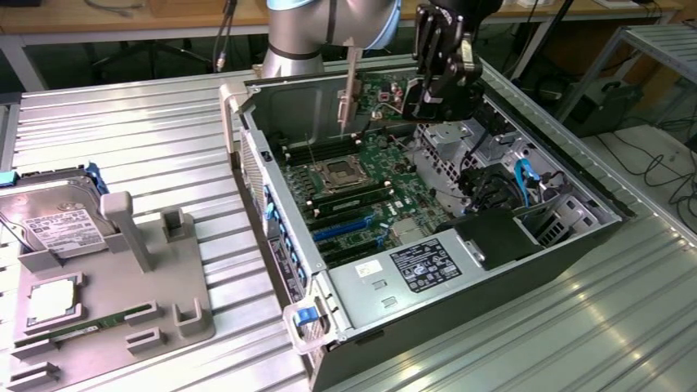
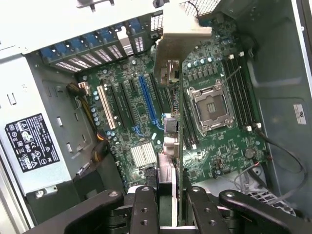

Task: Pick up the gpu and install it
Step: 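Insert the gpu into the slot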

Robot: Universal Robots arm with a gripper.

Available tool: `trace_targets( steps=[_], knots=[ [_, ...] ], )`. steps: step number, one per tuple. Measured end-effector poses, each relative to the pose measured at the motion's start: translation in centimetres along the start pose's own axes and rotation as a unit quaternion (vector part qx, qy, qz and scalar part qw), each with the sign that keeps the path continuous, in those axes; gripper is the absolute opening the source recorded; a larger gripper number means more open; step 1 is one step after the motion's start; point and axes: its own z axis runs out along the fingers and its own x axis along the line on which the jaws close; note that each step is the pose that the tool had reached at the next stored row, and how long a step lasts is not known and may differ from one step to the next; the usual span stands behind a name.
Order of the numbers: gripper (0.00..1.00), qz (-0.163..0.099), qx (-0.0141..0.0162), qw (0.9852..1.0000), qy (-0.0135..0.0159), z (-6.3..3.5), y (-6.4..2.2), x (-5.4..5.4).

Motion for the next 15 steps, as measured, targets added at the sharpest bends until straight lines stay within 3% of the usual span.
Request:
trace_targets(
  steps=[15],
  knots=[
    [0.28,-0.037,-0.0117,0.9992,0.0025,0.99,0.57,0.18]
  ],
)
